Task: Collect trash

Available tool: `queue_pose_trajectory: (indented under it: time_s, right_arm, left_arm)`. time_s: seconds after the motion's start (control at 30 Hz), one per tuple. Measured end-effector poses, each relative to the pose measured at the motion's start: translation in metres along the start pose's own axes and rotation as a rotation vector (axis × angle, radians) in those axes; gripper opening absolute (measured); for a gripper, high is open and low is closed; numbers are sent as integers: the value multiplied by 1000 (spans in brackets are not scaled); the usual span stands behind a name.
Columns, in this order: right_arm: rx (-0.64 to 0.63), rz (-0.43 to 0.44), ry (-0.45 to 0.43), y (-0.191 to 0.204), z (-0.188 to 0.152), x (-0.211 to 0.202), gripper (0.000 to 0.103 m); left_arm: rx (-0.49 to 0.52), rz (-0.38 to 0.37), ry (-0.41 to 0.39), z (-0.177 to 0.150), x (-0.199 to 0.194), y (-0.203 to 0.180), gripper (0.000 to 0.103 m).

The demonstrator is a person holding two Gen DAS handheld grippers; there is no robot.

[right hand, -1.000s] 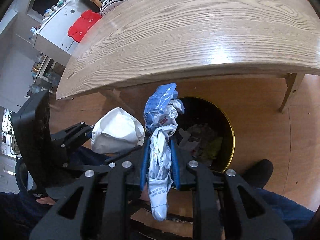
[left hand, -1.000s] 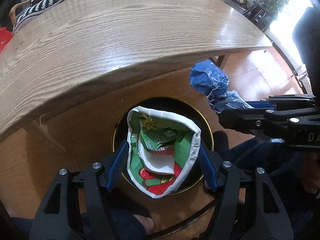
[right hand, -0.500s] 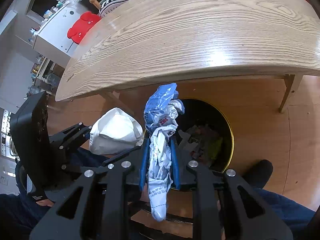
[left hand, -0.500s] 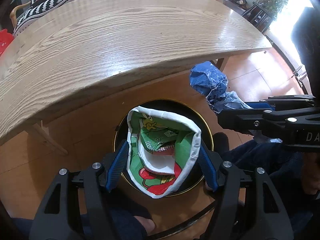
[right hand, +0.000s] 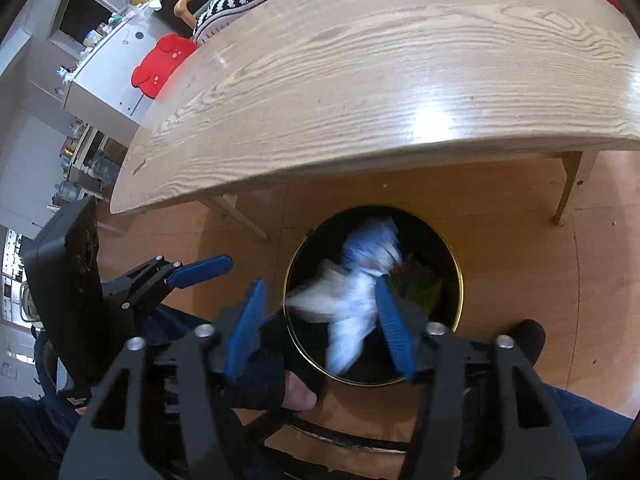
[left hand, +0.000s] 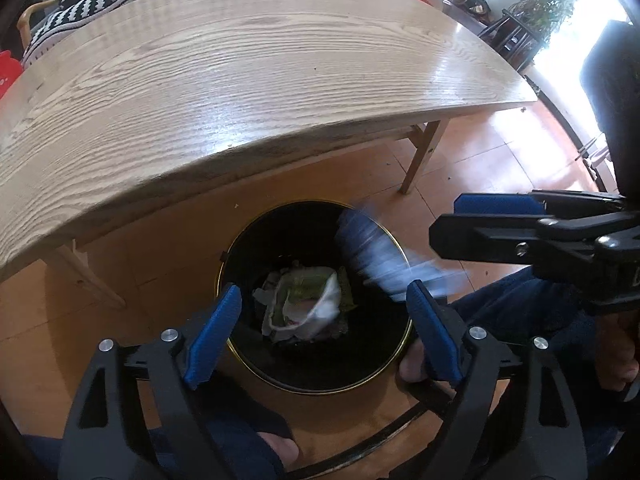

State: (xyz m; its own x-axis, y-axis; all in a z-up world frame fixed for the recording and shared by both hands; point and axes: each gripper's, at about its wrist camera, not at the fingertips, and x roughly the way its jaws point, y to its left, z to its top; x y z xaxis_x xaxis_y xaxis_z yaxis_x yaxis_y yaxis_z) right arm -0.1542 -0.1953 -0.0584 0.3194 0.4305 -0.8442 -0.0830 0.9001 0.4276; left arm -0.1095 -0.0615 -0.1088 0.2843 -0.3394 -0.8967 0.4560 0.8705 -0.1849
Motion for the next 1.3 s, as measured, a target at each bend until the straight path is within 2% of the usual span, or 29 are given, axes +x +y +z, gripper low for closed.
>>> queue_pose_trajectory:
  time_s: [0.5,0.6,0.83,0.9,0.97,1.1,1.2,1.3]
  right_arm:
    - [-6,2,1,1,-1,0,59]
    - [-24,-20,-17,4,0,-4,64]
    - [-124,-131,-170,24,21,-39,82]
    - [-131,-166,-226,26,36,-54,91]
    - [-138,-203,-287,27,56,-69,96]
    - [-156,-263,-346,30,91,-84,96]
    - [-171,-295,-394,31,115,-90,96]
    - [-186,-337,-454,29,130,-89,96]
  left_arm:
    - [-2,5,1,3,2,1,83]
    - [5,12,-21,4,-4,1,83]
    - [-28,20,-179,26,-48,14,92]
    - [-43,48,-224,42,-63,23,95]
    - [-61,99,-267,58,-77,32,96]
    - [-110,196,-346,97,-103,48,96]
    - [-131,242,-387,122,-111,57,96]
    - [-160,287,-427,131,-109,63,96]
